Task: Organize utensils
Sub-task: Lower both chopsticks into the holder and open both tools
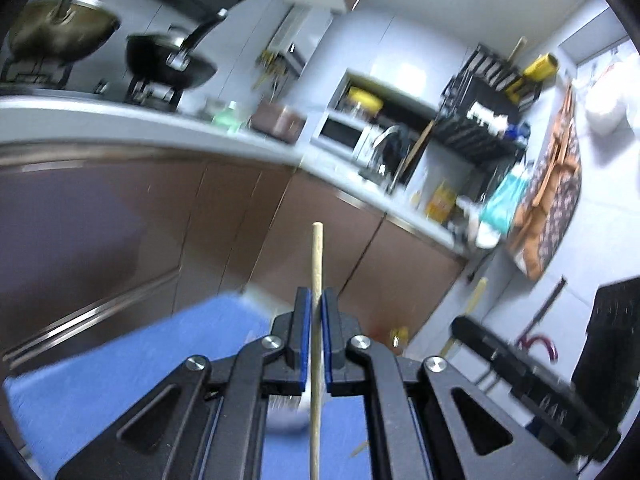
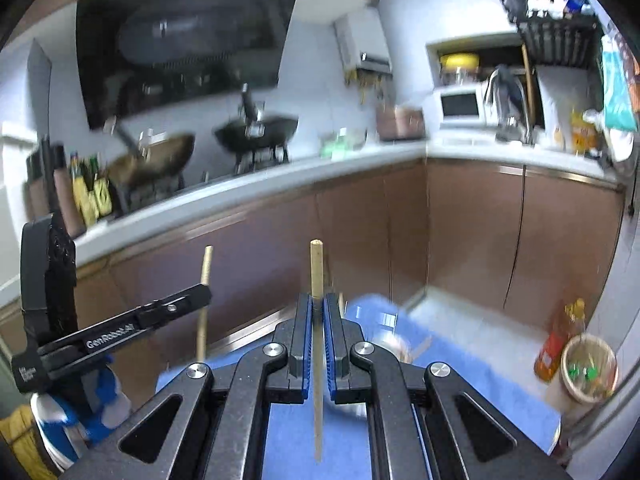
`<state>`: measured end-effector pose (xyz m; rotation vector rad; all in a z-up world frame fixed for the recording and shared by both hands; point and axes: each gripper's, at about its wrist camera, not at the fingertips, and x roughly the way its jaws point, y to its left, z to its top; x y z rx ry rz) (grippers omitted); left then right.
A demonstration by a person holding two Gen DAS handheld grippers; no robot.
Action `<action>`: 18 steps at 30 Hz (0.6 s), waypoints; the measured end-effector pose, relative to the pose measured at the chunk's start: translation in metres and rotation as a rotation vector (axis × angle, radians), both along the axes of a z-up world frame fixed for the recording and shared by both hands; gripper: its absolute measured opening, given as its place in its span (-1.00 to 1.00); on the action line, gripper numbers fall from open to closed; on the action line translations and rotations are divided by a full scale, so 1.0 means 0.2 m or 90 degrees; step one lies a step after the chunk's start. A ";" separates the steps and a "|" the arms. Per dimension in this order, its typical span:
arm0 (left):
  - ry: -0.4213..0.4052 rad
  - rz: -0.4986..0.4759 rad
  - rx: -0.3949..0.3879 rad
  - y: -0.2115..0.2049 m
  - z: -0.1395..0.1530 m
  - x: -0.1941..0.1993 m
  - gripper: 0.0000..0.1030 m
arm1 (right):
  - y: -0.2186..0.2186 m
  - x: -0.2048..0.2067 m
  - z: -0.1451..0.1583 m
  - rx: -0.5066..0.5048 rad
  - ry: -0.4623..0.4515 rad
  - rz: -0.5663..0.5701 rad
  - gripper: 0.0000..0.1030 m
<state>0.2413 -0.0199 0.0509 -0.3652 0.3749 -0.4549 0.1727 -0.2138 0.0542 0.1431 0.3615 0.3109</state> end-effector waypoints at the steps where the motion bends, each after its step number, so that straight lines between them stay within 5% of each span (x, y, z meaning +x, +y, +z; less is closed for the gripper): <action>1: -0.011 0.006 -0.005 -0.03 0.01 0.04 -0.91 | -0.01 0.05 0.00 0.008 -0.011 -0.001 -0.88; 9: -0.058 0.086 0.003 -0.19 -0.11 0.39 -0.91 | -0.02 0.33 -0.14 -0.015 -0.048 -0.029 -0.88; 18: -0.088 0.123 0.059 -0.35 -0.39 0.54 -0.91 | -0.03 0.48 -0.41 -0.040 -0.030 -0.044 -0.88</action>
